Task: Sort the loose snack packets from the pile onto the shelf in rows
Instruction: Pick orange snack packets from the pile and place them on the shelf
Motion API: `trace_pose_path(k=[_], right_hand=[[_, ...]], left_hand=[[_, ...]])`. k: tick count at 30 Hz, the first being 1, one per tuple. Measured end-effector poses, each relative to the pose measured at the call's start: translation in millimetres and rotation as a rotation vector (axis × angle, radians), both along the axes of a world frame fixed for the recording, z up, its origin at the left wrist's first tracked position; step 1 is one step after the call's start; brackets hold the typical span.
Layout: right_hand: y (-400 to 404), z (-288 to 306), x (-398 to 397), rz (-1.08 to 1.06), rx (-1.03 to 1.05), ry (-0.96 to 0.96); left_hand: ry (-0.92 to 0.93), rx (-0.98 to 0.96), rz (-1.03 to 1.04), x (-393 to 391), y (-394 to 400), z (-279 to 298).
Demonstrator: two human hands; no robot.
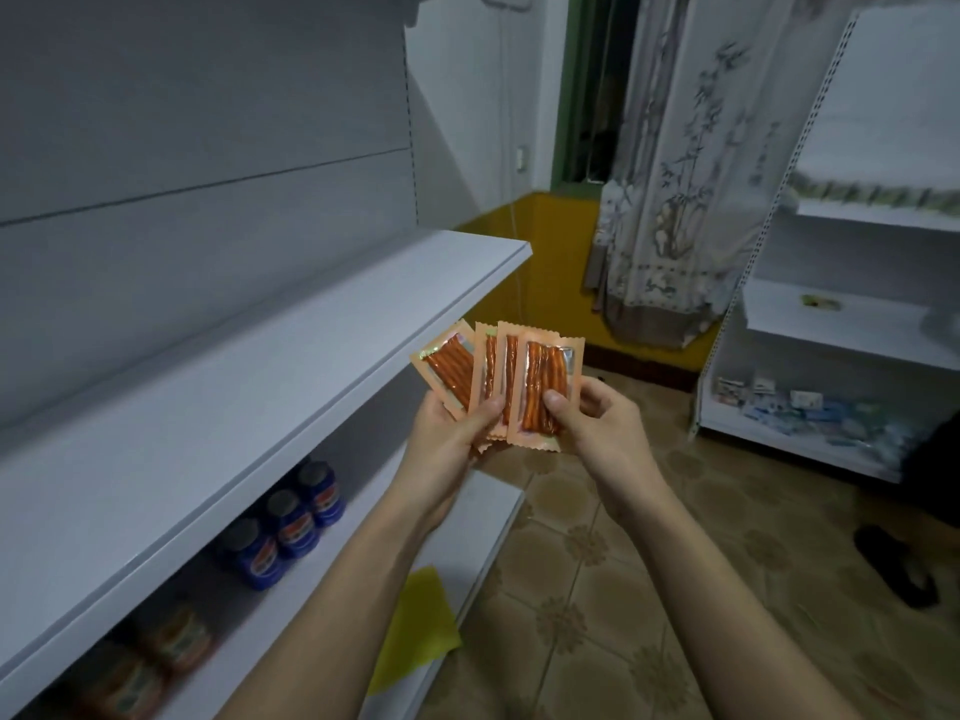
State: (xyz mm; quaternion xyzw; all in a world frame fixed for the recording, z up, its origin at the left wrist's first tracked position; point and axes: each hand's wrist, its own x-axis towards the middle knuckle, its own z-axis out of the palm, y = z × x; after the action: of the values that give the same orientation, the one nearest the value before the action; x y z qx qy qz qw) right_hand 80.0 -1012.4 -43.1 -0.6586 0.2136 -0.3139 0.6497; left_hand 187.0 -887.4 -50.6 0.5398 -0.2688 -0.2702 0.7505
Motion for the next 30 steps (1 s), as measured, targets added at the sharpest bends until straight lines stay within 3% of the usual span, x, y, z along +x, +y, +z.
trace_pose_path(k=[9, 15, 30], right_hand=[[-144.3, 1.3, 79.3, 0.018, -0.089, 0.108], [-217.6, -4.9, 138.2, 0.065, -0.019, 0.108], [-434.8, -30.5, 309.0, 0.367, 0.028, 0.126]], left_hand=[[-0.039, 0.069, -0.036, 92.3, -139.9, -14.0], [0.005, 0.125, -0.021, 143.7, -207.4, -11.8], [0.095, 0.174, 0.238, 262.1, -393.6, -19.8]])
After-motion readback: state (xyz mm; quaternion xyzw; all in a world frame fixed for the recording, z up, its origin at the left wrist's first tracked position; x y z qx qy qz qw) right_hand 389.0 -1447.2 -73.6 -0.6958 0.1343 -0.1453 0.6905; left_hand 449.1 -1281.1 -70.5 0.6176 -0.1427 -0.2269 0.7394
